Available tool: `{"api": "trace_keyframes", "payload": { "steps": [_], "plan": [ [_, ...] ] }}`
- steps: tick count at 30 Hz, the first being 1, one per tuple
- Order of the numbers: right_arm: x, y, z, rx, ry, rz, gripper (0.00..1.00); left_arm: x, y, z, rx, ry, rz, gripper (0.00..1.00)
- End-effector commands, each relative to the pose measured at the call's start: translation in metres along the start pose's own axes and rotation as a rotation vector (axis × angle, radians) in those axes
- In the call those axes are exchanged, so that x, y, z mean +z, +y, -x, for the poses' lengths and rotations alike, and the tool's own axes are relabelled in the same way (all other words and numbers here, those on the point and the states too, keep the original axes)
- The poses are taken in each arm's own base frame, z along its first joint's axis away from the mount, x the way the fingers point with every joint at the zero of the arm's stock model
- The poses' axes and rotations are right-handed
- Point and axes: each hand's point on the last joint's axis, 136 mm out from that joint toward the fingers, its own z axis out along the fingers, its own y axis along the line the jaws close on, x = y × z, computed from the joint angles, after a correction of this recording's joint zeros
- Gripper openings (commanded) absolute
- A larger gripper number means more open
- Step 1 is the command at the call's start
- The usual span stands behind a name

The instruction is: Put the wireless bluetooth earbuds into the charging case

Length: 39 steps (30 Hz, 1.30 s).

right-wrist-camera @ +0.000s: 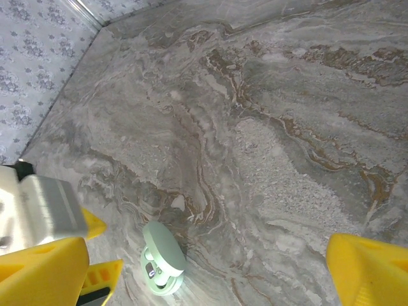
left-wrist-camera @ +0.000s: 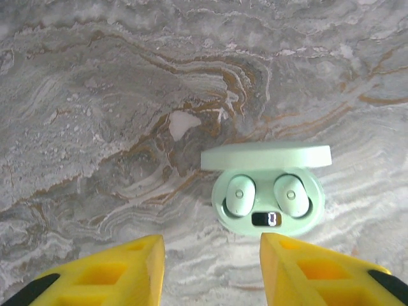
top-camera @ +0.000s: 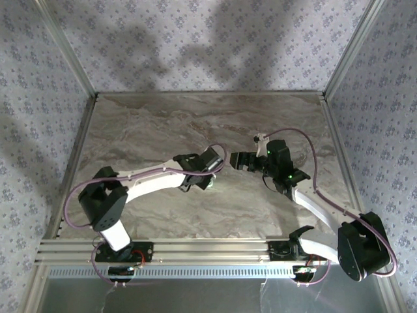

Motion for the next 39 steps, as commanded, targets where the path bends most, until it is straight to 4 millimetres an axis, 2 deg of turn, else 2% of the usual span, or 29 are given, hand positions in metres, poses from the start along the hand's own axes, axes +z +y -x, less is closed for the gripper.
{"api": "trace_keyframes", "payload": {
  "steps": [1,6,13,20,24,29,39],
  "plan": [
    [0.003,0.008,0.005,-0.003,0.005,0.034,0.97,-0.016,0.003,0.001,-0.088,-0.044,-0.073,0.46],
    [0.010,0.019,0.000,-0.031,0.044,0.069,0.98,-0.028,0.013,-0.011,-0.249,-0.100,-0.219,0.52],
    [0.027,0.044,-0.018,-0.096,0.144,0.139,0.97,-0.043,0.027,-0.029,-0.479,-0.171,-0.427,0.71],
    [0.042,0.069,-0.041,-0.179,0.254,0.196,0.95,-0.043,0.033,-0.049,-0.596,-0.176,-0.522,0.88],
    [0.055,0.075,-0.059,-0.234,0.327,0.188,0.95,-0.043,0.038,-0.055,-0.648,-0.191,-0.556,1.00],
    [0.070,0.074,-0.081,-0.308,0.419,0.143,0.95,-0.041,0.050,-0.063,-0.715,-0.203,-0.561,1.00],
    [0.086,0.035,-0.102,-0.407,0.551,-0.057,0.93,-0.042,0.060,-0.069,-0.753,-0.218,-0.559,1.00]
  ]
}}
